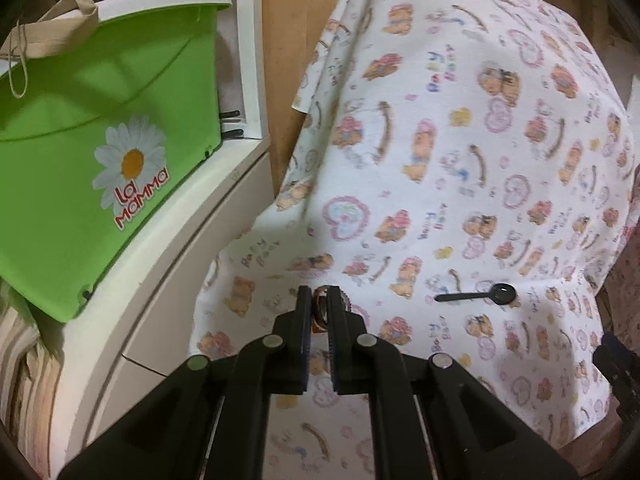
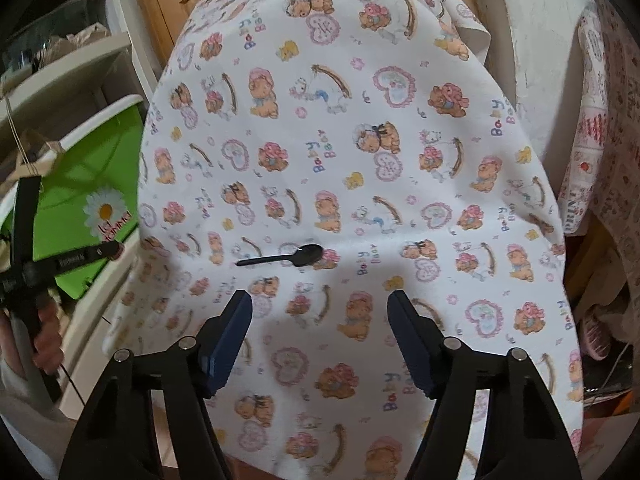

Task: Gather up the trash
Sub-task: 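Grasp the black spoon with the right gripper while the left gripper holds the ball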

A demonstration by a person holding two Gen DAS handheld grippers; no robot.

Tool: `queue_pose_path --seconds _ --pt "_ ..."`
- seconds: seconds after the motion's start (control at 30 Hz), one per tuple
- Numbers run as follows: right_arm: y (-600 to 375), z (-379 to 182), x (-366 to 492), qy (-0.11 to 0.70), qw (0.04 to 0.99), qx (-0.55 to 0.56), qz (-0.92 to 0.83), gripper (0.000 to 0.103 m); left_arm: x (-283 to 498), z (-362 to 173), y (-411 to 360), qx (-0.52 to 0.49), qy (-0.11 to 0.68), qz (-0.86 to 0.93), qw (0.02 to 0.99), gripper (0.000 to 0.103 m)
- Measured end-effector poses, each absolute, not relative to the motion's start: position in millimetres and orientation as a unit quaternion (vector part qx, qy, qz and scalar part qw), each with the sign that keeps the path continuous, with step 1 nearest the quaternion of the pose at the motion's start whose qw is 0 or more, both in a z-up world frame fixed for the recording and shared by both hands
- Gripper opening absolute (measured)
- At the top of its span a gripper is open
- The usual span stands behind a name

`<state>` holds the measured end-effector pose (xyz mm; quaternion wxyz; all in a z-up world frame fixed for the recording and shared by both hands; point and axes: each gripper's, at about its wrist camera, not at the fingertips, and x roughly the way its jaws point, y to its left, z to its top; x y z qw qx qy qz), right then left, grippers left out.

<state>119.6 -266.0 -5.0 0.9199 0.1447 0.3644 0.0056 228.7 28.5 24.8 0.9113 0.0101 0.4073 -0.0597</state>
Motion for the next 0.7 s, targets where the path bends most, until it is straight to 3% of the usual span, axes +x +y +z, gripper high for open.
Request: queue_pose_path --seconds 0.27,0.4,0.7 --pt "-261 -3 121 0.371 0.912 0.173 0.043 0.054 220 32 38 0.004 0.393 -0.053 0.918 0.006" --pt "-264 -6 136 0.388 0.896 0.204 0.069 0.042 225 28 48 -0.026 0.409 -0.059 0.910 0.006" --pt "-284 -30 208 0.438 0.850 0.289 0.056 0.041 235 39 59 -0.033 0.395 -0.059 0.916 0.006"
